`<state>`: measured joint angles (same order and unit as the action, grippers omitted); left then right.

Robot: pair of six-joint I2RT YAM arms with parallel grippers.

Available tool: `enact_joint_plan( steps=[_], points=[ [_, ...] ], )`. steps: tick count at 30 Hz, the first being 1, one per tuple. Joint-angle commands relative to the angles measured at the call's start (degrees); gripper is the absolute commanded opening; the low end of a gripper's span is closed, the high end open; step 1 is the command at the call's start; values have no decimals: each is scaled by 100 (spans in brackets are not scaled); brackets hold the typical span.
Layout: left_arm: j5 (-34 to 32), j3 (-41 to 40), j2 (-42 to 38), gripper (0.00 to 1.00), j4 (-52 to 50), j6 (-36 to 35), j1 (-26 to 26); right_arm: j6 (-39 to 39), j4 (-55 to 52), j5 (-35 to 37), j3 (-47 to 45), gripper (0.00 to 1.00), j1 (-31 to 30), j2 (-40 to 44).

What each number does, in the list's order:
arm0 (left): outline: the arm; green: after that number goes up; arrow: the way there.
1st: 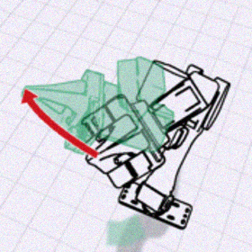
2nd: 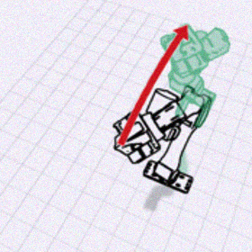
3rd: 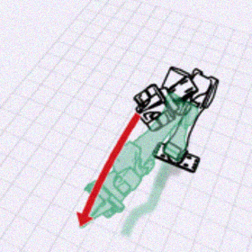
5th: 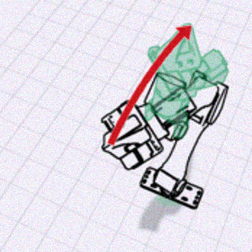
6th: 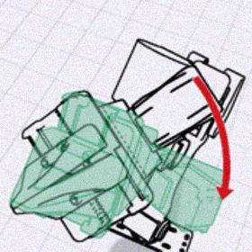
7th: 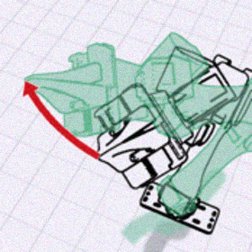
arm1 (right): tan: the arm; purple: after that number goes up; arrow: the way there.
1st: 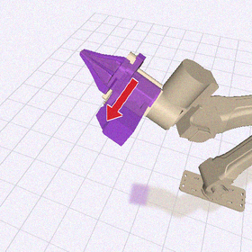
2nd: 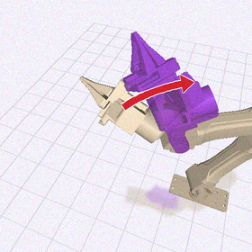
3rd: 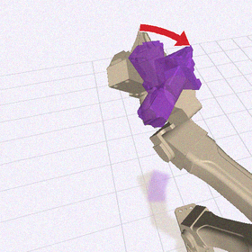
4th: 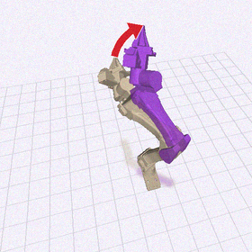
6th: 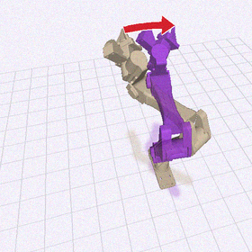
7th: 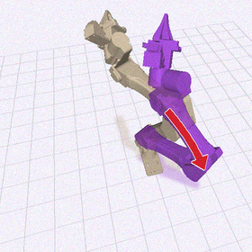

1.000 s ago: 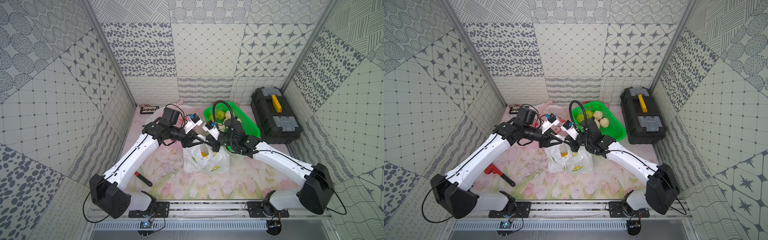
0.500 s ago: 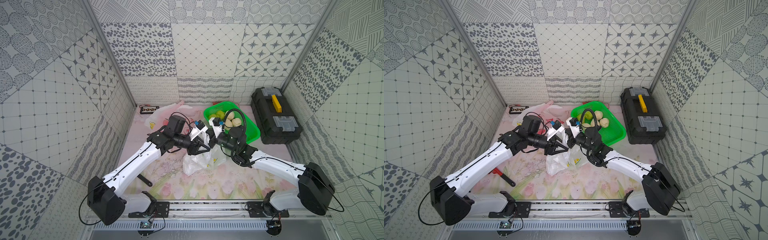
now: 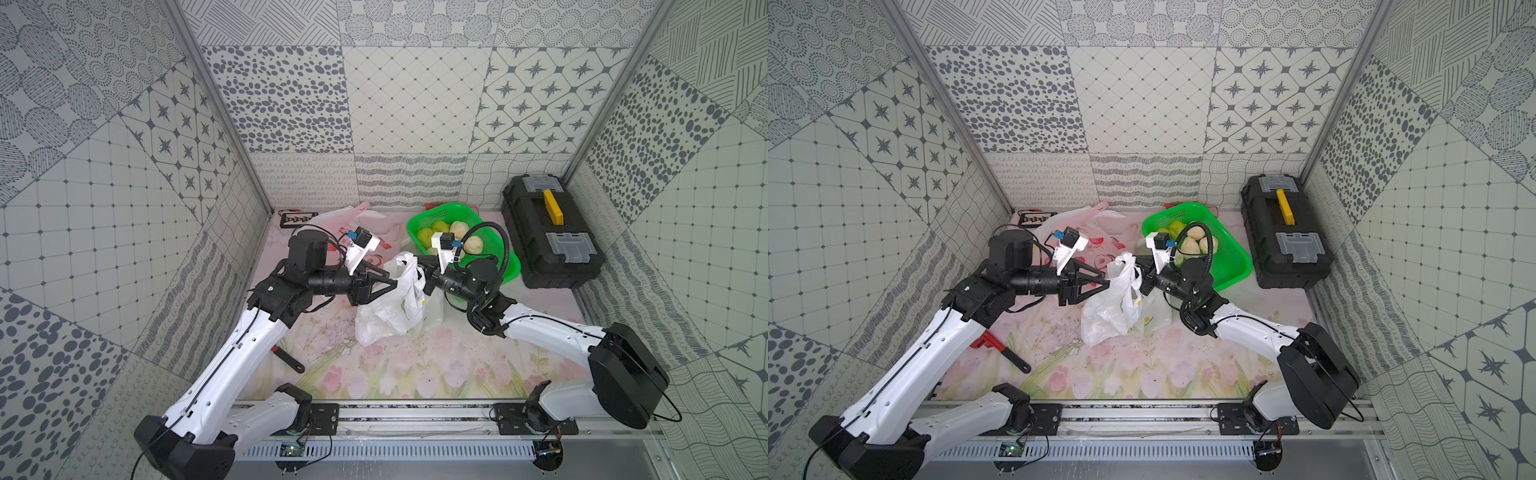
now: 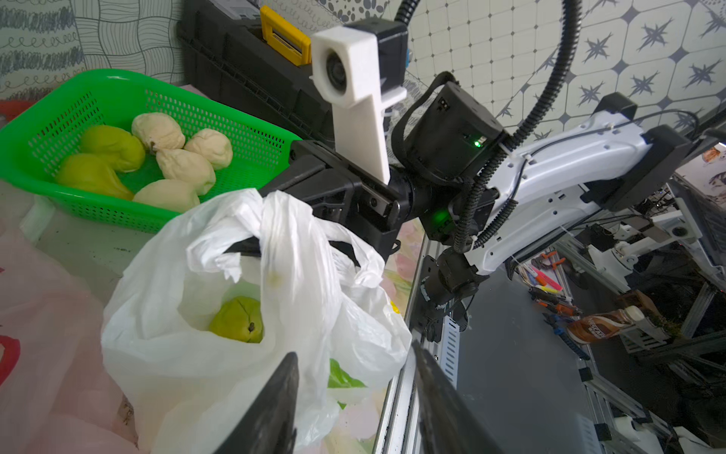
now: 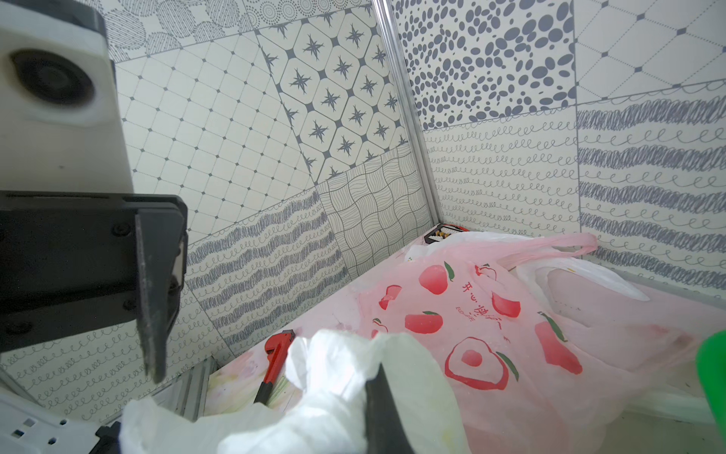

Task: Place the pears into plastic bags & tie knots
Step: Tie the plastic bag at the center of the board.

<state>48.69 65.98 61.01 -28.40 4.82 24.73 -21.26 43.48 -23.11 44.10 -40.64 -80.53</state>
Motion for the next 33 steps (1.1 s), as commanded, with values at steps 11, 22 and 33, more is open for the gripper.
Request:
enact_joint_plan(
  steps=[11,22,33],
  points=[
    [-89,171,1081,37,976,940,-91,-546,496,-794,63,0,-1,-92],
    [43,294,1211,0,845,704,-87,-511,405,-908,86,1,28,-145],
    [-706,453,1442,0,422,794,-118,-813,-4478,837,368,50,12,1919]
  ],
)
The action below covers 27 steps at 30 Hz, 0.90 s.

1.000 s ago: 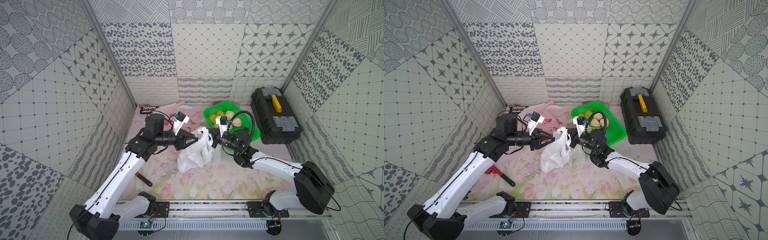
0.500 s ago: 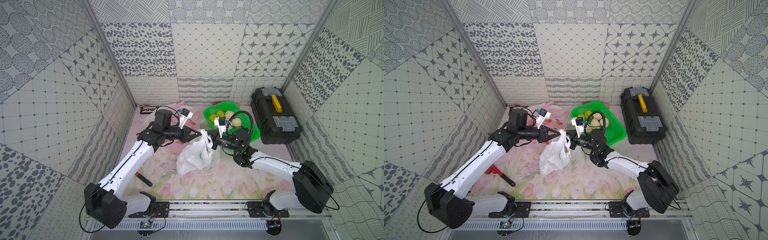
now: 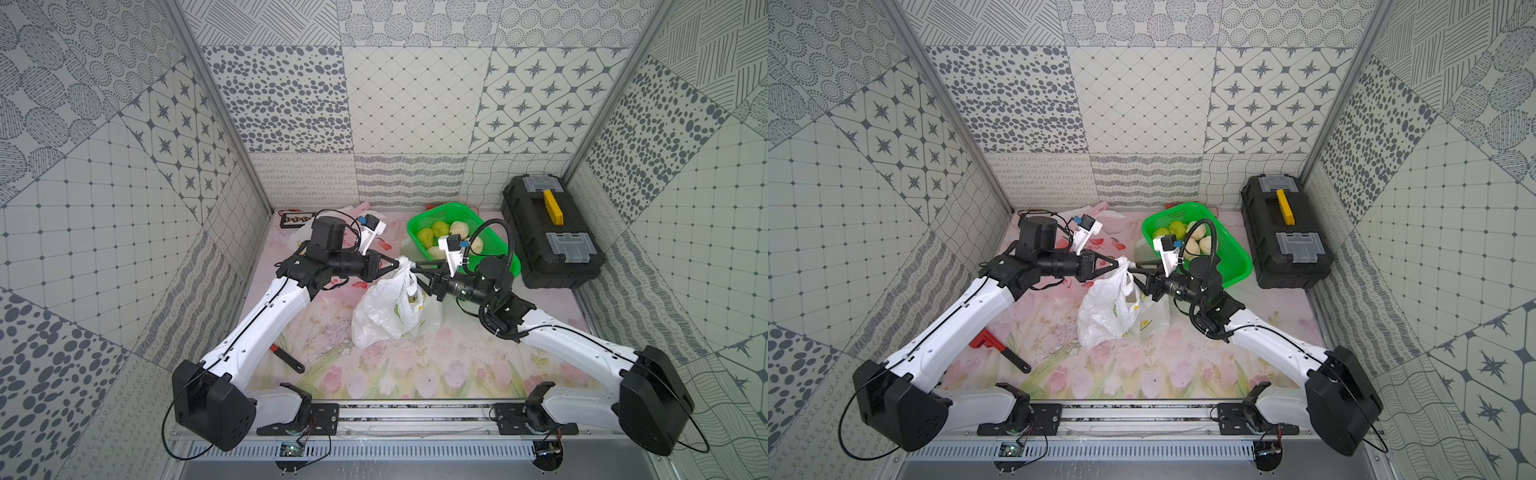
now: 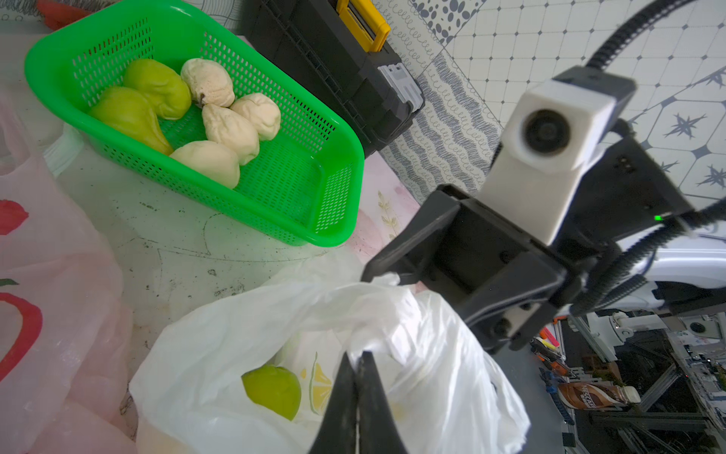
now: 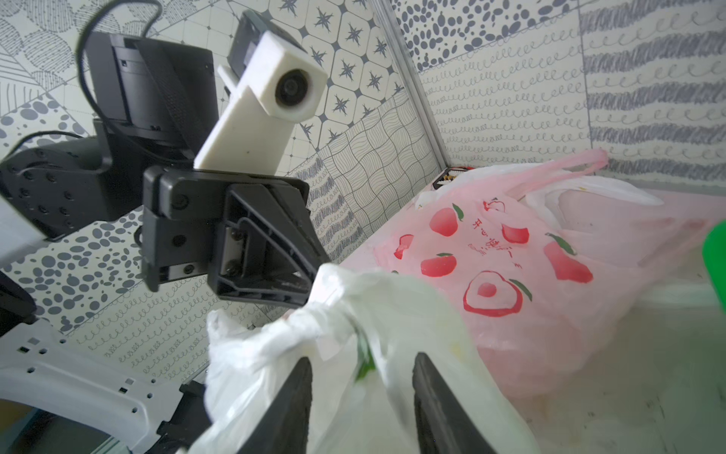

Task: Place the pears into plastic bags & tie knots
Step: Tie the plastic bag at the center of the board.

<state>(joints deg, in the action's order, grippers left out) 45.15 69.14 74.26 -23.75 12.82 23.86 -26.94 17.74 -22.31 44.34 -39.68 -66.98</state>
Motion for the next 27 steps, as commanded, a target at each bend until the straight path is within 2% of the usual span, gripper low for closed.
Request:
enact_joint_plan(
  steps=[1,5,10,17,27],
  points=[
    [-390,151,164,0,-68,16,-26,-470,-2559,935,559,50,-129,718],
    [-567,185,230,0,-95,140,-28,-1162,-4611,833,1408,51,-370,804],
    [-603,165,194,0,-93,156,-30,-1491,-5861,720,2482,51,-675,326],
    [-547,56,148,0,15,185,-32,-1323,-6302,662,3493,47,-765,-544],
    [-419,29,125,0,54,195,-25,-1089,-6468,456,4298,41,-743,-1365]
  ],
)
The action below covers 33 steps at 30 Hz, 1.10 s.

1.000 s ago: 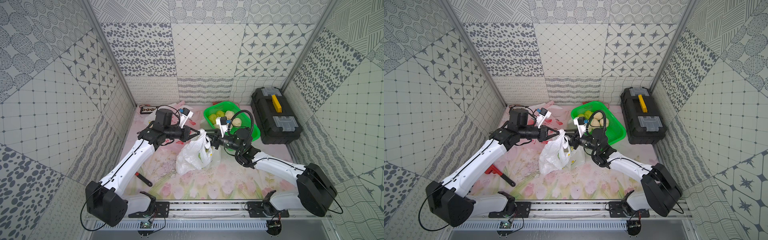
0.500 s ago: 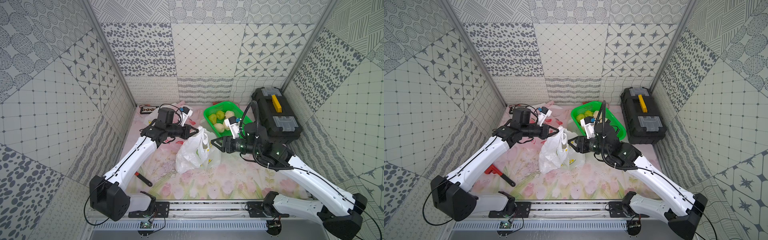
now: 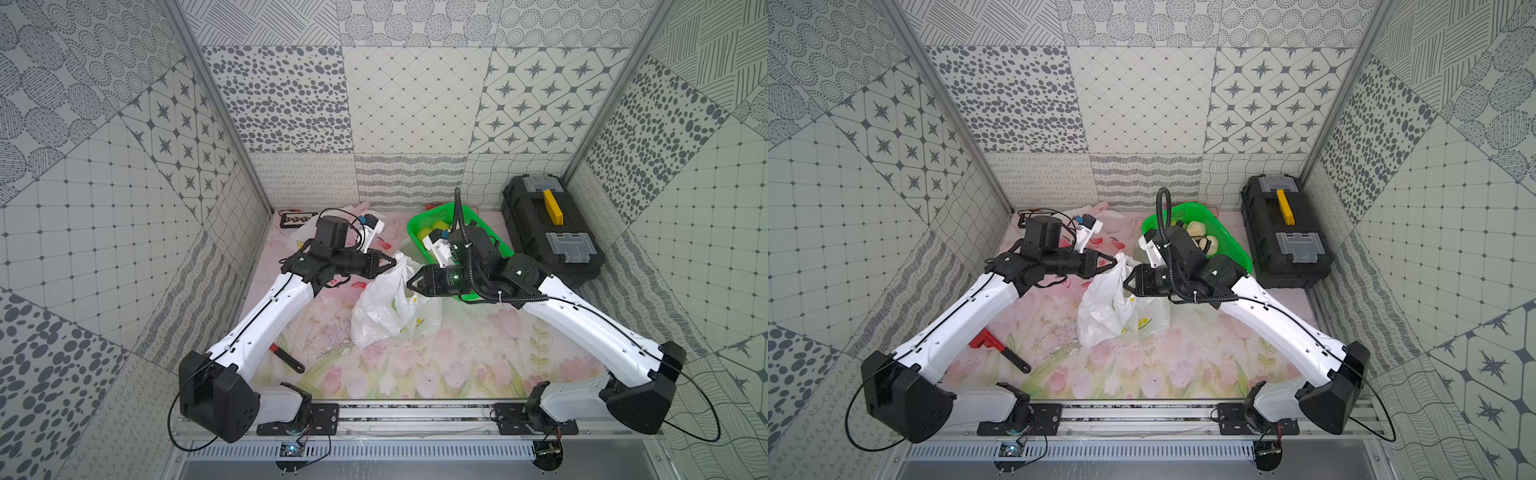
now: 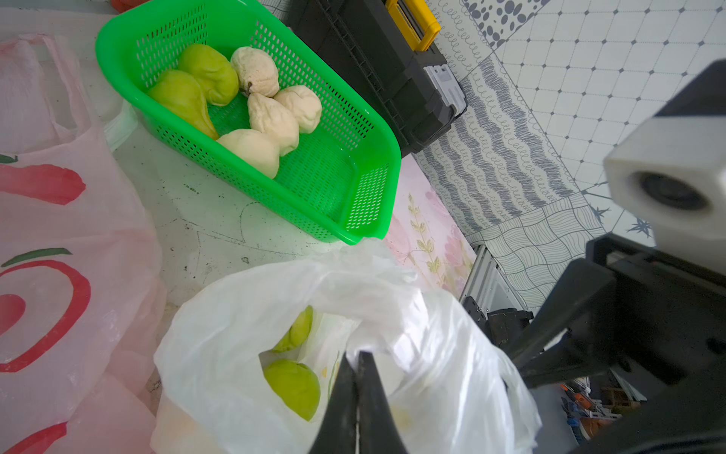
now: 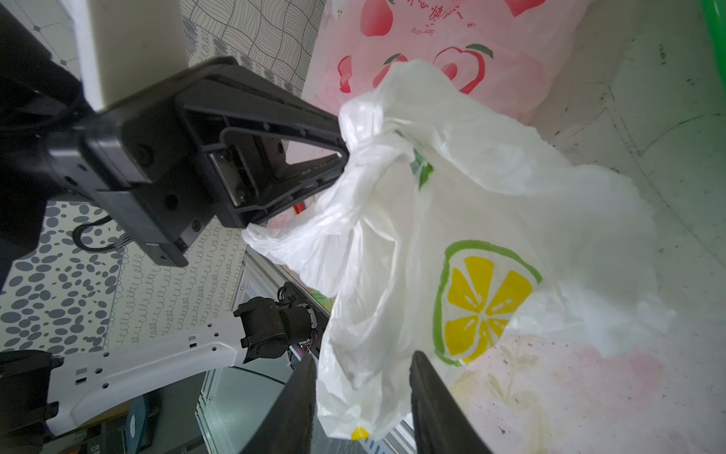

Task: Place the pears into plastic bags & tie knots
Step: Tie the plastic bag at the center of the board.

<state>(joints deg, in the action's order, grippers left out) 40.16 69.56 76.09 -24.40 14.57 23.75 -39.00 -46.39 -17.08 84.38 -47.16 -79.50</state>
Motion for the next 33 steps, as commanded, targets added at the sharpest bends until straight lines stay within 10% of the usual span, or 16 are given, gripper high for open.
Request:
enact_joint_plan(
  steps=[1,12,33],
  points=[
    [86,-10,-53,0,120,27,-7,150,-124,-72,383,41,4,-195],
    [94,-6,-117,0,23,-1,6,156,-487,-75,589,1,341,-335],
    [-1888,-762,-752,0,-2287,-588,-774,232,-1250,-594,-2450,0,2857,1393]
  ],
)
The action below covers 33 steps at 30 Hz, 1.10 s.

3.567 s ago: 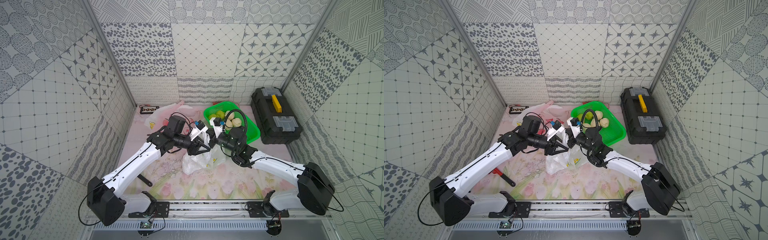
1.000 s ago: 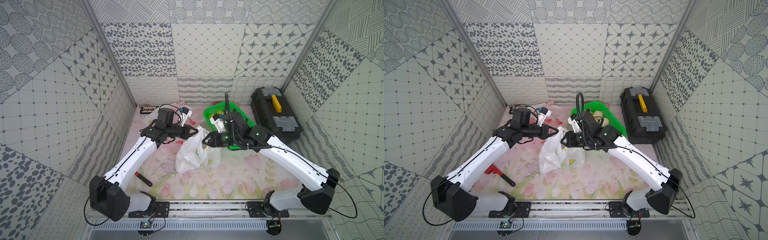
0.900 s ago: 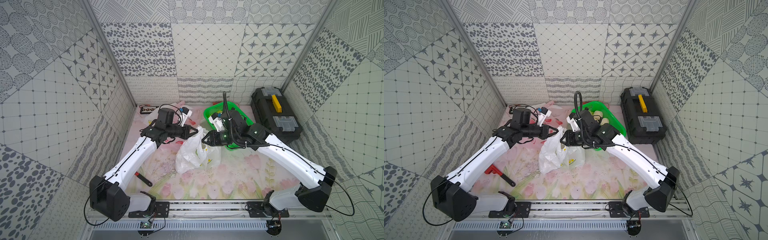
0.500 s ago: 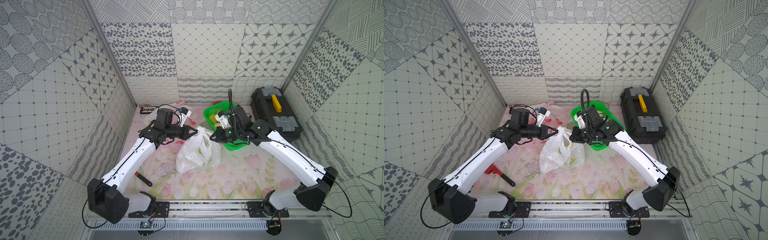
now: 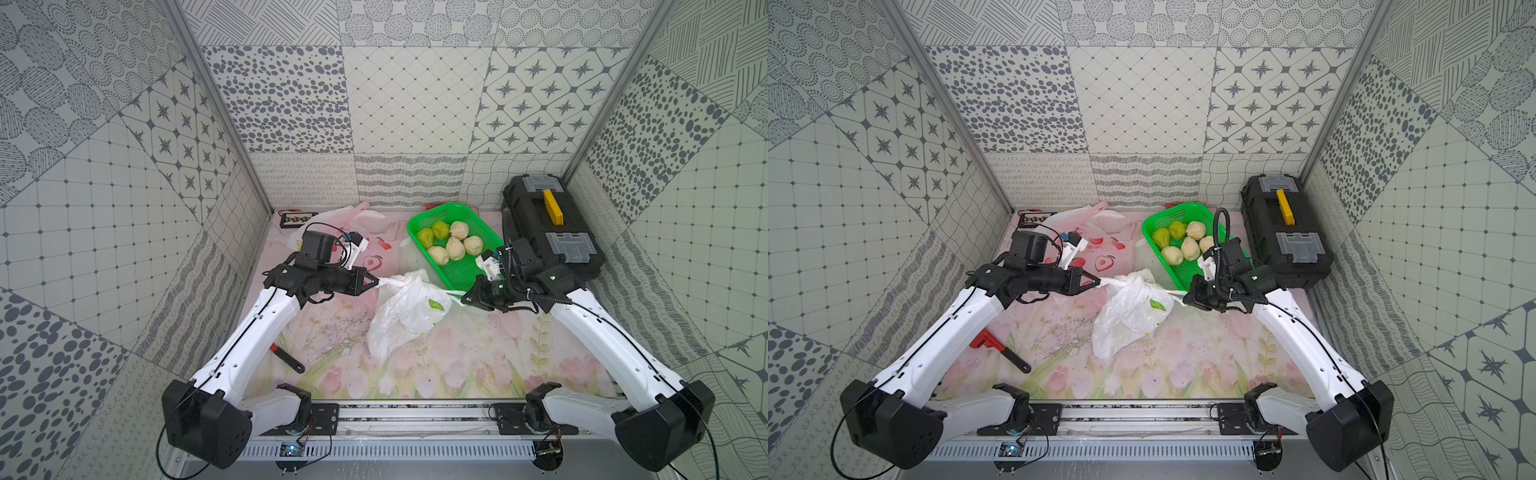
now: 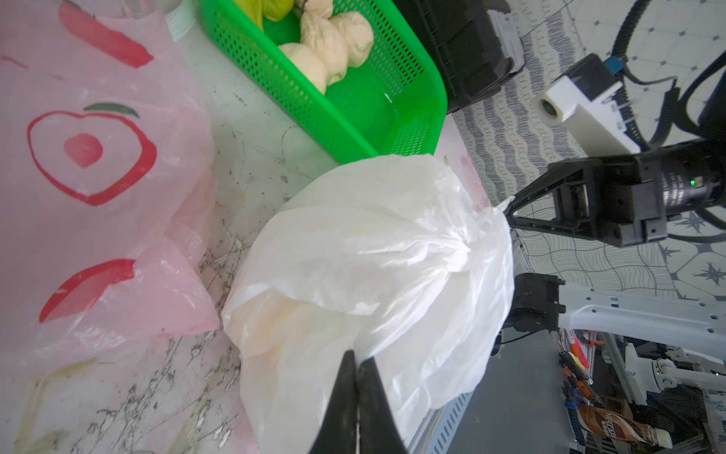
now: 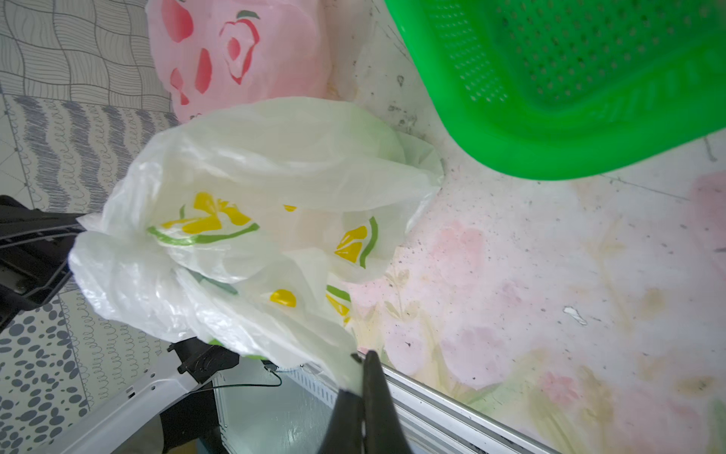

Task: Place the pears into plastic bags & tie knots
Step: Tie the plastic bag at the center of the board.

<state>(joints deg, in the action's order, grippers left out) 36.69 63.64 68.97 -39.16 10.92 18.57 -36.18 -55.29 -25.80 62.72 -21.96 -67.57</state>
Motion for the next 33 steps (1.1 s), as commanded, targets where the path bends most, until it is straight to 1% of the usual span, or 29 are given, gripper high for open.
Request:
enact_joint_plan(
  steps=[1,4,7,9,12,14,16,17,18,20,21,22,23,24,25,27,28,30,33],
  points=[
    [-1488,-178,-37,0,-790,-186,-257,-49,-294,165,-317,0,387,200],
    [-1173,-169,-36,0,-575,-54,-257,-189,-52,-370,-122,0,370,186],
    [-1273,-109,32,0,-590,-19,-257,-38,-368,-179,114,0,390,123],
    [-1434,-197,79,0,-577,-9,-293,72,-351,-70,-145,0,596,139],
    [-1572,-444,147,0,-606,181,-558,195,-43,-250,-989,0,1236,84],
    [-1684,-585,91,0,-611,201,-720,279,50,-42,-1269,0,1464,42],
    [-1707,-575,78,0,-606,192,-764,256,144,66,-1210,0,1397,104],
    [-1566,-502,105,0,-587,199,-758,210,223,97,-1115,0,1250,165],
    [-1379,-437,117,0,-545,242,-724,196,252,197,-978,0,1042,190],
    [-1046,-267,83,0,-447,279,-530,300,67,602,-525,0,396,148],
    [-895,-135,74,0,-484,279,-442,397,-239,1047,-197,6,50,71],
    [-807,9,64,3,-618,288,-401,494,-589,1570,129,22,-240,-14],
    [-787,157,53,12,-781,275,-398,562,-891,2040,370,35,-435,-74],
    [-923,297,23,23,-1023,227,-400,613,-1212,2574,685,47,-655,-140],
    [-1154,429,-7,31,-1281,181,-406,694,-1438,3015,955,57,-911,-195],
    [-1617,656,-40,40,-1713,167,-429,794,-1607,3503,1398,68,-1453,-362],
    [-1819,782,-17,42,-1880,197,-457,791,-1575,3558,1582,73,-1758,-520],
    [-1987,955,35,43,-1973,299,-494,749,-1413,3526,1934,78,-2301,-963],
    [-2101,1030,99,43,-1777,408,-525,766,-1211,3840,2601,82,-2904,-1786]
  ],
)
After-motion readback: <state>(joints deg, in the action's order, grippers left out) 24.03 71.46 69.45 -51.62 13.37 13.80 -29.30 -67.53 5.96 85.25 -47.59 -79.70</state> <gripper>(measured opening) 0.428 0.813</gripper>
